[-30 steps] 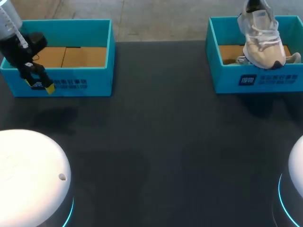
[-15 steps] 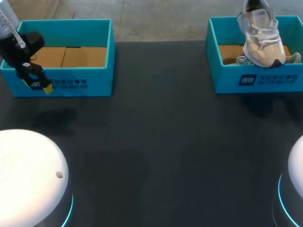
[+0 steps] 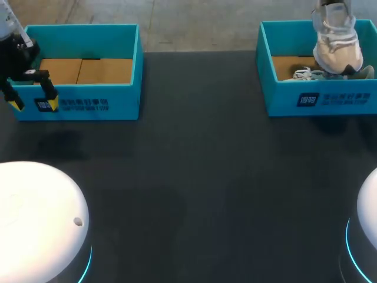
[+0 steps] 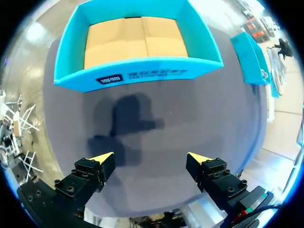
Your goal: Take the shoe out of the shoebox, open the shoe tongue, remove and reinsert the insole, then place the shoe into the shoebox
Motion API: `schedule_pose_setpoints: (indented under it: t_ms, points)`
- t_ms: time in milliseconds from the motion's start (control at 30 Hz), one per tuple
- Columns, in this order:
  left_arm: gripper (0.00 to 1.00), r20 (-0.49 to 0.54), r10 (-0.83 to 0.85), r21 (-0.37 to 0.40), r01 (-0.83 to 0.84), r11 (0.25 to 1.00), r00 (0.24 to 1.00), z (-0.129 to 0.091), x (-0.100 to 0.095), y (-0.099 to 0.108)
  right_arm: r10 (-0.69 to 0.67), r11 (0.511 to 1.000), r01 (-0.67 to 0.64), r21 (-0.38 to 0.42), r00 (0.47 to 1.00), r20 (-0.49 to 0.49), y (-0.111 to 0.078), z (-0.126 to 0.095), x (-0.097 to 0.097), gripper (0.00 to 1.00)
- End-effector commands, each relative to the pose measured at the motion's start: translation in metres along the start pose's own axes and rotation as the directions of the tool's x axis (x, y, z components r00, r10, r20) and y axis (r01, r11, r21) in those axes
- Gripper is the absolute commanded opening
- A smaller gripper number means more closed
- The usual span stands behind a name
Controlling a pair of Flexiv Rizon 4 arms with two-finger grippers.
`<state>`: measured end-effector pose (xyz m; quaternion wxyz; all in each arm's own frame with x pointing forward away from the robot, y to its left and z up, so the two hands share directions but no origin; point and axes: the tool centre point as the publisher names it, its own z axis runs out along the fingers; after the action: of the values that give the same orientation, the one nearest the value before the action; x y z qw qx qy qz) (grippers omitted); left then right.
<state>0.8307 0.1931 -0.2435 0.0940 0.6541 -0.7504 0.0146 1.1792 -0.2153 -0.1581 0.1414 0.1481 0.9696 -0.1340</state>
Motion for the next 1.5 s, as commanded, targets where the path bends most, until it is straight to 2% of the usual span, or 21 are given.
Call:
schedule_pose_setpoints:
  t_ms: [33, 200, 967, 1200, 1400, 1500]
  points:
    - [1.00, 0.009, -0.028, 0.000, 0.028, 1.000, 1.000, -0.001, -0.004, -0.001, -0.003, 1.000, 0.003, 0.008, 1.000, -0.028, -0.003, 0.007, -0.018, 0.00]
    - [1.00, 0.006, -0.038, -0.005, 0.038, 0.999, 0.999, -0.002, -0.008, -0.002, -0.022, 1.000, 0.022, -0.013, 0.999, -0.034, -0.011, 0.016, -0.028, 0.00]
    - [1.00, 0.006, -0.038, -0.005, 0.038, 0.999, 0.999, -0.002, -0.008, -0.002, -0.022, 1.000, 0.022, -0.013, 0.999, -0.034, -0.011, 0.016, -0.028, 0.00]
    - [1.00, 0.006, -0.038, -0.005, 0.038, 0.999, 0.999, -0.002, -0.008, -0.002, -0.038, 0.999, 0.036, -0.036, 0.998, -0.046, -0.016, 0.033, -0.042, 0.00]
    - [1.00, 0.006, -0.038, -0.005, 0.038, 0.999, 0.999, -0.002, -0.008, -0.002, -0.023, 1.000, 0.022, -0.016, 0.999, -0.041, -0.024, 0.041, -0.054, 0.00]
    - [1.00, 0.006, -0.038, -0.005, 0.038, 0.999, 0.999, -0.002, -0.008, -0.002, 0.035, 0.999, -0.034, 0.006, 0.997, -0.064, -0.030, 0.045, -0.060, 0.00]
